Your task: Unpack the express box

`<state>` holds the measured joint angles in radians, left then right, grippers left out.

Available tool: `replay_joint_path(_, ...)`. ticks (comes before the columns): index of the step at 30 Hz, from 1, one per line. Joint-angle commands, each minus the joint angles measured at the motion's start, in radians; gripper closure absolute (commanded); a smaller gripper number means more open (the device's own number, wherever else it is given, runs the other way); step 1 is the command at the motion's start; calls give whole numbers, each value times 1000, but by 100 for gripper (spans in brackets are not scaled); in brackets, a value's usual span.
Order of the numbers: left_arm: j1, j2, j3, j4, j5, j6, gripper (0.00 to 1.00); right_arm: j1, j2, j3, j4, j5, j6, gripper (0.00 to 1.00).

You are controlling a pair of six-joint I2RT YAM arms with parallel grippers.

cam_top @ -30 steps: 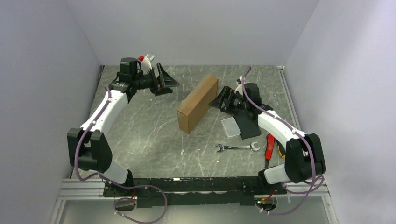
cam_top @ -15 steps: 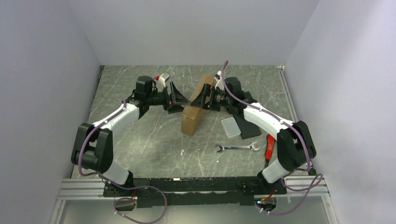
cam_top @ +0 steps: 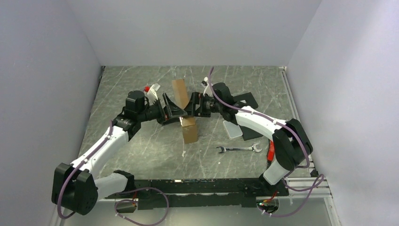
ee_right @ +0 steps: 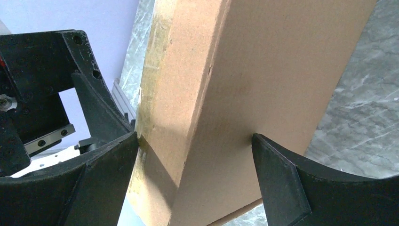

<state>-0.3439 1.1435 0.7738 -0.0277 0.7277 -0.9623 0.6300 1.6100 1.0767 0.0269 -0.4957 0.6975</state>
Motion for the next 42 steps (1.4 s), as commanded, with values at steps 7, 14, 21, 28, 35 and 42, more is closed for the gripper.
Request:
replay_joint_path(7, -4, -15, 59, -142, -57, 98, 10, 9, -56, 14, -66, 48, -126, 0)
replay_joint_path(14, 20, -89, 148, -365, -257, 271, 9, 17, -144, 39, -245, 205, -234, 0)
replay_joint_path(21, 53, -96, 350, -547, -403, 449, 6, 96, -224, 72, -328, 370, -281, 0)
replay_joint_path(28, 54, -67, 434, -638, -502, 475, 7, 211, -237, 113, -363, 557, -332, 0)
replay_joint_path(35, 54, -83, 396, -640, -488, 442, 7, 322, -180, 172, -417, 810, -358, 0)
replay_joint_path(42, 56, -94, 362, -627, -449, 409, 10, 380, -91, 237, -450, 863, -352, 0)
